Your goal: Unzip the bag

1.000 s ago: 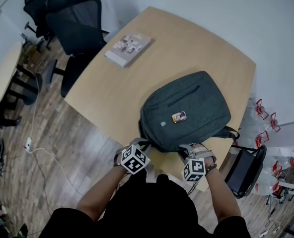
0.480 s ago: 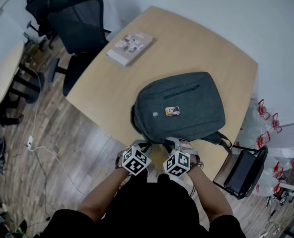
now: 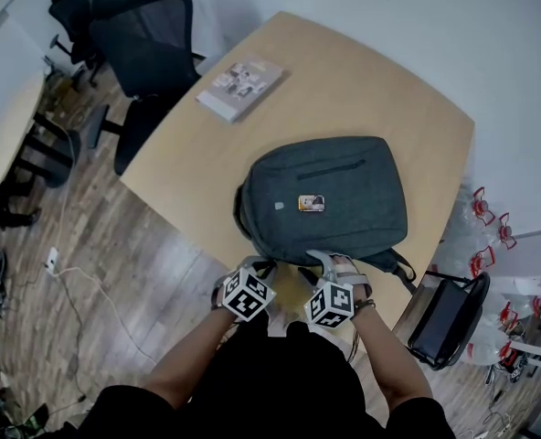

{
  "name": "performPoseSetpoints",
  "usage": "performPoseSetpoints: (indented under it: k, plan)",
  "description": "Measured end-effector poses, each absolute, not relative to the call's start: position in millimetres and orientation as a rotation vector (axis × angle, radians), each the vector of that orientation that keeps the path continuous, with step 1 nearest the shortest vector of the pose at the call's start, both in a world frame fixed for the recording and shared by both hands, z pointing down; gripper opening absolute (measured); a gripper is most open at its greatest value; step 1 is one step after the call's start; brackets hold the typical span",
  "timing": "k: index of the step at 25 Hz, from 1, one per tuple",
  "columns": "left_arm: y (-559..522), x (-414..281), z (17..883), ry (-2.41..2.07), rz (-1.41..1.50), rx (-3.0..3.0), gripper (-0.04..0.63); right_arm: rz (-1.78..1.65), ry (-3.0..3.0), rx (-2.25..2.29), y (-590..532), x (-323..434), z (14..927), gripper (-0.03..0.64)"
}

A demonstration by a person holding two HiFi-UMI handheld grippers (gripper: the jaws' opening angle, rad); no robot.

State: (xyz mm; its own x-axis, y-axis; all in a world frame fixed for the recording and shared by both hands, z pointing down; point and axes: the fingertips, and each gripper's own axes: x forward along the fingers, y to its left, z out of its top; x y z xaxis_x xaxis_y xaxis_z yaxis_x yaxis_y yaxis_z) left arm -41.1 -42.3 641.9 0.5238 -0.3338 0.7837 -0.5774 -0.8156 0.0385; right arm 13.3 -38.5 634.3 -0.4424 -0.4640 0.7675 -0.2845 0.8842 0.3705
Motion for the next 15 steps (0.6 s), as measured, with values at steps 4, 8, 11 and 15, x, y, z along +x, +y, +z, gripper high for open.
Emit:
performPoseSetpoints:
  k: [4,8,11,15]
  plan:
    - [-42.1,-43.8,641.8,-0.764,1.184,2.474,0.028,-0.354,-1.954,0.512,-40.0,67.8,628.0,0.213]
    - [-41.7,-45.7,643.2,-0.767,1.254,2.502,0.028,-0.412,-1.865,0.491,-44.5,114.9,636.9,0.218]
    - [-43.0,-46.4,642.3,-0.756,1.258,2.508,0.028,-0.43,-1.819,0.512,-48.4,129.0,644.3,0.224]
    - [-41.5,-44.8,642.2,-0.747,1.262,2.512,0.026,-0.437,-1.788,0.546,-53.0,126.0,647.0,0.155]
